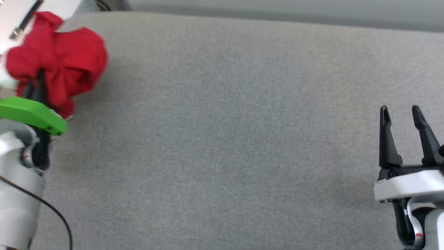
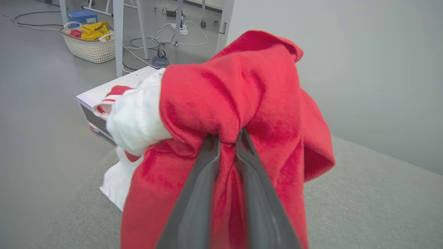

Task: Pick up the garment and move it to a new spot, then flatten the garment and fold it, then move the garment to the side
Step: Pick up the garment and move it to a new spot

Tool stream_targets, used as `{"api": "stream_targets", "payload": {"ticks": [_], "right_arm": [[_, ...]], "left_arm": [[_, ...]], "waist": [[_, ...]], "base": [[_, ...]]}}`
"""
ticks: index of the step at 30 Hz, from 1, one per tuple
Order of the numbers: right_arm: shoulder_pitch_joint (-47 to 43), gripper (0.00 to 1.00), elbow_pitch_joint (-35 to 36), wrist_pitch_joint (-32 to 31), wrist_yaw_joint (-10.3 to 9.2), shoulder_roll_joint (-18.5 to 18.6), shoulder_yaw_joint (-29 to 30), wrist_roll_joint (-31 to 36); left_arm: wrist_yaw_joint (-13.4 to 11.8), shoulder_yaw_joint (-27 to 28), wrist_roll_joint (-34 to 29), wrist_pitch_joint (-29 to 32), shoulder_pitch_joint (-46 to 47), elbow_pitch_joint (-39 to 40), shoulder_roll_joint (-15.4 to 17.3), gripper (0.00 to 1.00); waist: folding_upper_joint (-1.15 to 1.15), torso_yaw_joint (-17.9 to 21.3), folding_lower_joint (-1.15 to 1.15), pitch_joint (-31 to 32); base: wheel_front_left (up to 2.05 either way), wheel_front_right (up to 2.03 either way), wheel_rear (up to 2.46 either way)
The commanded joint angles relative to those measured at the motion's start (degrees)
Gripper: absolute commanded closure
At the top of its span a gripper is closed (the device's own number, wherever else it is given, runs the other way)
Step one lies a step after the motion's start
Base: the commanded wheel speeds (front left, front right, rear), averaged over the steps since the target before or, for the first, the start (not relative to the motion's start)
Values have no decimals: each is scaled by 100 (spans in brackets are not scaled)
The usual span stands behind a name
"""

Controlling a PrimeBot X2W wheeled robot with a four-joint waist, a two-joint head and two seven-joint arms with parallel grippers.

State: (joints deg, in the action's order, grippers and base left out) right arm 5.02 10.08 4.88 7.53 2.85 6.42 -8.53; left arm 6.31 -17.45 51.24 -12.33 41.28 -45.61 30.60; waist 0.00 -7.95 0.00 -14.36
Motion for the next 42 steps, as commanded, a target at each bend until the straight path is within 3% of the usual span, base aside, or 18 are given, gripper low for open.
{"api": "stream_targets", "payload": {"ticks": [1,13,18,25,36,37,38,39,40,42], "right_arm": [[-81,0,-29,54,-4,4,23,-56],[-331,0,-72,26,-4,3,21,-196],[-367,0,-11,7,-4,3,28,-240],[-296,0,52,17,-4,3,-28,-294],[-96,0,-24,197,-4,3,-90,-376],[-70,0,-59,210,-4,3,-98,-373],[-47,0,-80,219,-4,3,-101,-372],[-18,0,-100,230,-4,3,-106,-371],[4,0,-115,237,-4,3,-114,-363],[36,0,-152,244,-4,3,-145,-336]], "left_arm": [[-60,-68,-94,-37,-120,158,-70,100],[-627,-1154,-665,644,-875,2203,-743,100],[-622,-1687,-852,975,-986,2664,-1049,100],[-557,-2306,-1096,1312,-1033,2713,-1365,100],[-310,-3122,-1448,1630,-1280,2439,-1478,100],[-301,-3137,-1447,1607,-1299,2419,-1483,93],[-316,-3129,-1458,1560,-1300,2419,-1486,69],[-334,-3102,-1462,1485,-1292,2431,-1489,19],[-344,-3071,-1460,1416,-1284,2448,-1488,0],[-391,-2984,-1484,1206,-1263,2518,-1468,0]], "waist": [[0,117,0,527],[0,825,0,814],[0,1238,0,717],[0,1693,0,302],[0,1782,0,-312],[0,1772,0,-323],[0,1758,0,-331],[0,1737,0,-331],[0,1722,0,-322],[0,1690,0,-262]], "base": [[0,0,0],[0,0,0],[0,0,0],[0,0,0],[0,0,0],[0,0,0],[0,0,0],[0,0,0],[0,0,0],[0,0,0]]}}
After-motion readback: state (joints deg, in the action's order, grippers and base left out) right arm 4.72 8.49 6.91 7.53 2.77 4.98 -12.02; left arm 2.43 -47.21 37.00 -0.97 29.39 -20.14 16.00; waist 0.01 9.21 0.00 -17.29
